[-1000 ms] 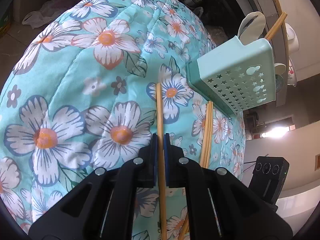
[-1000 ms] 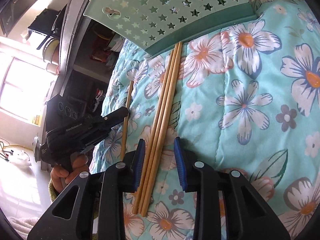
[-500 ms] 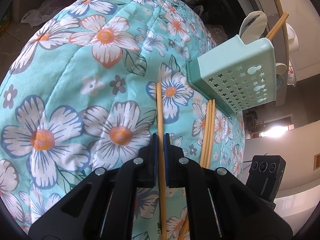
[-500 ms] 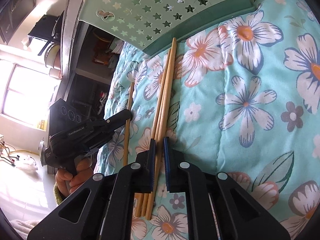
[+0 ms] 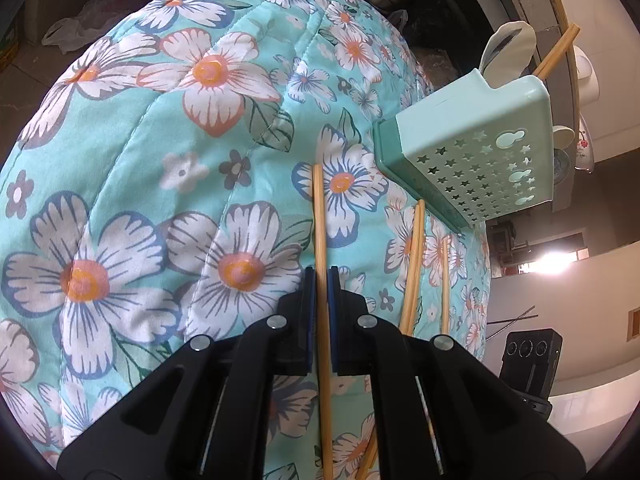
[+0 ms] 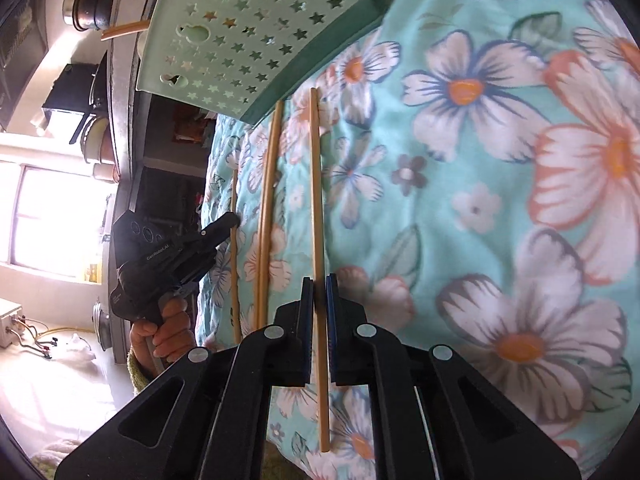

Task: Organize utensils
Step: 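Close the left gripper on one chopstick while the right gripper grasps another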

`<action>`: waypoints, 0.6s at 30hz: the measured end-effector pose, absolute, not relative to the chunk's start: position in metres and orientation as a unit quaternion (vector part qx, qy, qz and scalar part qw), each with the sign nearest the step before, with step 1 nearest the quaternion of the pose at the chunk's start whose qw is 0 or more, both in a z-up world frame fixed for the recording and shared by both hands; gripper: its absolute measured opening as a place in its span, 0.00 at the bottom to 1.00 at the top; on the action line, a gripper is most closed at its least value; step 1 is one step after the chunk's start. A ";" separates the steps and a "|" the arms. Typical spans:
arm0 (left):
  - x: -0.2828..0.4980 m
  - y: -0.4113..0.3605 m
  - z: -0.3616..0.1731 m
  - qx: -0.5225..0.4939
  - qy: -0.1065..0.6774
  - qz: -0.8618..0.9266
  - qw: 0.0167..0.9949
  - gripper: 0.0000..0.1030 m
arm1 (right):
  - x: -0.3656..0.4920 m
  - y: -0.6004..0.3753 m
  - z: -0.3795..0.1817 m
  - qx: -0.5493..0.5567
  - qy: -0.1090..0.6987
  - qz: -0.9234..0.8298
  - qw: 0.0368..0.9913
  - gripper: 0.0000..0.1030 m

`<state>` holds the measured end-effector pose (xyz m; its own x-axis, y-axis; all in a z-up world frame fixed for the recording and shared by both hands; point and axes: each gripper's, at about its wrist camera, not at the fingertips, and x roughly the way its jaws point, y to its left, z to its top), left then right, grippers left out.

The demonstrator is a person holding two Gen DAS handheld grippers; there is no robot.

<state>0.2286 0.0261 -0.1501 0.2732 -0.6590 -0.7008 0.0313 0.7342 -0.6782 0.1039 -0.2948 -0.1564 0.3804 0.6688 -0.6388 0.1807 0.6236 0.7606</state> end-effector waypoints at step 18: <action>0.231 0.022 -0.150 -0.276 0.559 -0.230 0.747 0.05 | 0.152 -0.301 -0.111 0.228 0.496 0.082 0.834 0.26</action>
<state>0.2306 0.0219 -0.1504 0.2693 -0.6517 -0.7091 0.0350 0.7424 -0.6690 0.1518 -0.3009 -0.1106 0.4956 0.3625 -0.7893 0.0895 0.8826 0.4615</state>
